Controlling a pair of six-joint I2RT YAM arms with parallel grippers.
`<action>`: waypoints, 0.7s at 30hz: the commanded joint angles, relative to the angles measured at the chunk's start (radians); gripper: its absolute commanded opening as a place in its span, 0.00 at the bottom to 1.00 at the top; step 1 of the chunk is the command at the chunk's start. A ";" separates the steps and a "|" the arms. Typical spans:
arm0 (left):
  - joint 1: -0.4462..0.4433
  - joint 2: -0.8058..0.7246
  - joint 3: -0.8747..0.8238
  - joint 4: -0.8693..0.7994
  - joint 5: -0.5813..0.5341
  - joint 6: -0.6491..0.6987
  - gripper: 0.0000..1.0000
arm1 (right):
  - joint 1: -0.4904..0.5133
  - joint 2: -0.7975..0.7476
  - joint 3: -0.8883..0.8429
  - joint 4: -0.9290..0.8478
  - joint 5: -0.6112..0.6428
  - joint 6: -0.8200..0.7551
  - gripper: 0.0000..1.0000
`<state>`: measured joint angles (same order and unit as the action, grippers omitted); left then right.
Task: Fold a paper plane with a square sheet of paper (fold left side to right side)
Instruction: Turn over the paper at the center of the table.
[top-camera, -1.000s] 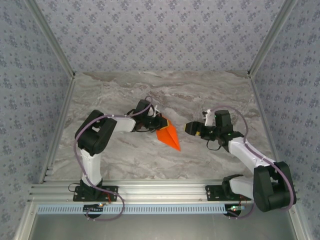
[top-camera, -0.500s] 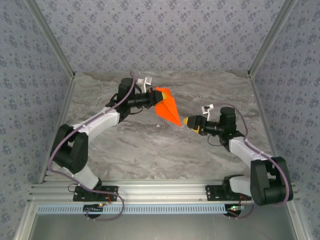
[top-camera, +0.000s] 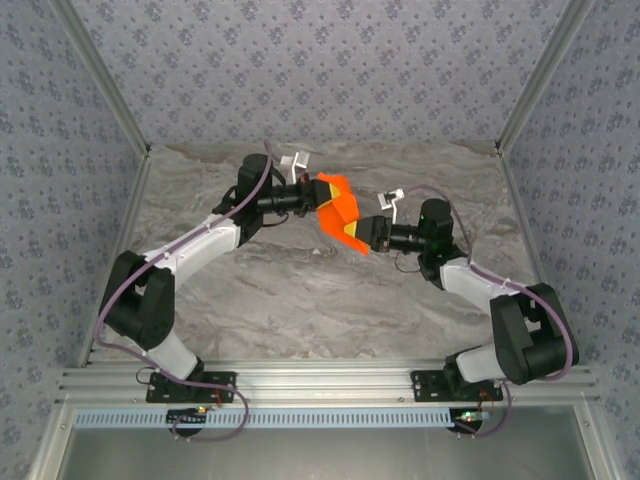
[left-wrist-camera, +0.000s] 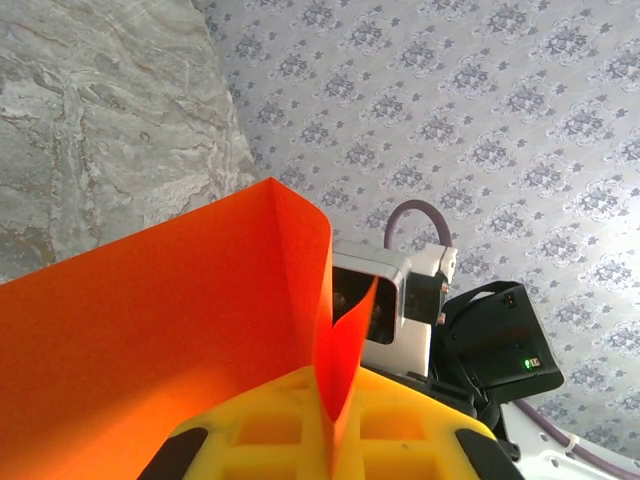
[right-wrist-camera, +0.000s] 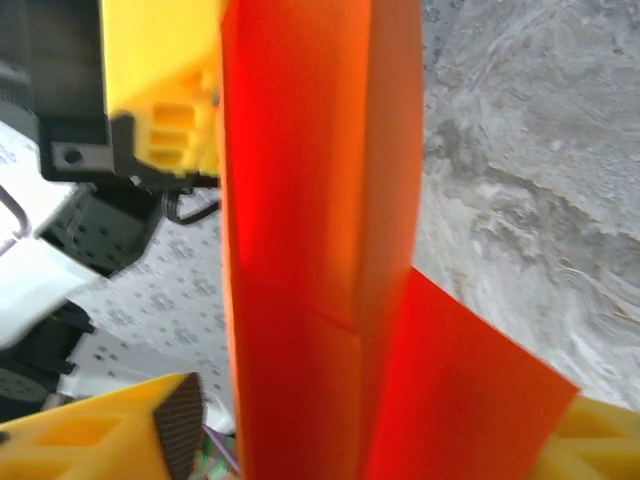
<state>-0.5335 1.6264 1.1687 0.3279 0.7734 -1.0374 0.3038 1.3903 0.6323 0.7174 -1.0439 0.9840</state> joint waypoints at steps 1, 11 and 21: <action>-0.006 -0.017 0.006 0.061 0.032 -0.019 0.00 | 0.004 0.004 0.029 0.064 -0.015 0.027 0.50; 0.026 -0.112 0.012 -0.304 -0.094 0.240 0.59 | 0.036 -0.136 0.164 -0.650 0.112 -0.478 0.07; 0.073 -0.470 -0.065 -0.758 -0.659 0.490 0.74 | 0.383 -0.058 0.480 -1.489 1.207 -0.863 0.07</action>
<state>-0.4580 1.2419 1.1328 -0.2604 0.3401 -0.6495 0.6109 1.2808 1.0679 -0.4629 -0.3000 0.2325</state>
